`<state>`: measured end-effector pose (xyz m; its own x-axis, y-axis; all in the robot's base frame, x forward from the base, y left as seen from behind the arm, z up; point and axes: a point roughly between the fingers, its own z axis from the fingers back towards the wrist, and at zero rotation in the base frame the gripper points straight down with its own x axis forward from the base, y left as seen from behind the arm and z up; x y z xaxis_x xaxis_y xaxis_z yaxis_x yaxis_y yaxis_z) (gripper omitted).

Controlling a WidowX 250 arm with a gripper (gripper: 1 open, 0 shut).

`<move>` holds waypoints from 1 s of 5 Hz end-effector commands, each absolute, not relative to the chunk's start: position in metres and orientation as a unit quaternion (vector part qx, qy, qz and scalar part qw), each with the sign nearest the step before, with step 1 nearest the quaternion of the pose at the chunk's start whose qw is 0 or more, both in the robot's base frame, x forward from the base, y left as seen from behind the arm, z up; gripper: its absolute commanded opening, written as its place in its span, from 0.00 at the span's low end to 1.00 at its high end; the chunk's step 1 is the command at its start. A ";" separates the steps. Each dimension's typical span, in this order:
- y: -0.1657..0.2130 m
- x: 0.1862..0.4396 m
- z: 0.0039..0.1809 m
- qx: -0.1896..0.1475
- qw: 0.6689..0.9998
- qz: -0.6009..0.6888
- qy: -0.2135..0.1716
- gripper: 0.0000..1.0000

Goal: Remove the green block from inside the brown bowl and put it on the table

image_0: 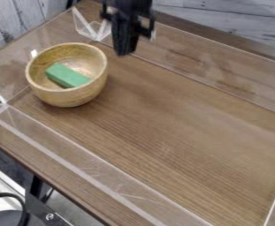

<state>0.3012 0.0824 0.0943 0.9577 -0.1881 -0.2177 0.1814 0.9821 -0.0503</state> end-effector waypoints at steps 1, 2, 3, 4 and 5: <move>0.076 0.295 0.097 0.006 0.991 -0.102 0.091 0.00; 0.079 0.294 0.091 0.016 0.992 -0.087 0.092 0.00; 0.083 0.285 0.088 0.012 0.991 -0.087 0.101 0.00; 0.085 0.277 0.081 0.007 0.989 -0.090 0.114 0.00; 0.090 0.278 0.070 0.018 0.990 -0.094 0.104 0.00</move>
